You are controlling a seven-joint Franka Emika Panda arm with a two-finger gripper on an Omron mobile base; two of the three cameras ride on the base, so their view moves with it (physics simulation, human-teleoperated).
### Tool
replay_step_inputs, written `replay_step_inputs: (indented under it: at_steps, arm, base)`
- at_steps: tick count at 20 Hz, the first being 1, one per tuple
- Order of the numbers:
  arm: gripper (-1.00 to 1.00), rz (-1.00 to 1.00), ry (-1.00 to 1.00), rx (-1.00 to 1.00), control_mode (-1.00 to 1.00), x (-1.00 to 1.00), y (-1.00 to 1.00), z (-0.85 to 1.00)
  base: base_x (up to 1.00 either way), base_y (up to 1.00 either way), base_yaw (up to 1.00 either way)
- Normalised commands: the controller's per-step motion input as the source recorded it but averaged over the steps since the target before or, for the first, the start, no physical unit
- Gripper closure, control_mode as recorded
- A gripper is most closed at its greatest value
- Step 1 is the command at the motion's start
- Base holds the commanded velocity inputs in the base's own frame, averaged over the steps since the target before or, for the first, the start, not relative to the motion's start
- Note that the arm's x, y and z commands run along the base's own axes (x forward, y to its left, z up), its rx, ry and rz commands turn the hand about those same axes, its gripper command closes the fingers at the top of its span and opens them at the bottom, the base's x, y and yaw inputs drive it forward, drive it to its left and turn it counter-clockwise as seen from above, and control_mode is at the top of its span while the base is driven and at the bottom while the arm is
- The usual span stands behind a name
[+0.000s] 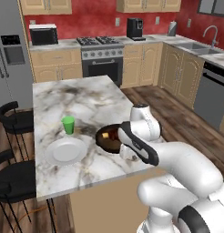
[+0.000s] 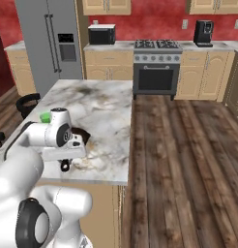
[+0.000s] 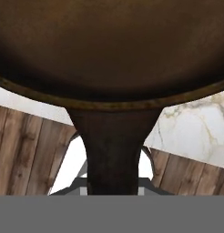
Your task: Pick up the pan with the steak in it and place it on the dining table. Then place the steak on the plate.
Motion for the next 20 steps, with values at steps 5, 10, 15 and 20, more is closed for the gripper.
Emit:
replay_step_inputs:
  at_steps: [5, 10, 15, 20]
  arm:
    - [1.0, 0.0, 0.0, 0.0, -1.0, 0.33, 0.06, -0.24]
    - [1.0, 0.0, 0.01, 0.0, -1.0, 0.19, 0.05, -0.48]
    - [1.0, 0.0, 0.0, 0.0, -1.0, 0.19, 0.07, -0.24]
    - [1.0, -0.01, 0.0, 0.0, -1.0, 0.39, 0.1, -0.11]
  base:
    - [0.0, 0.0, 0.0]
    - [0.0, 0.0, 0.0]
    - [0.0, 0.0, 0.0]
    - [0.0, 0.0, 0.0]
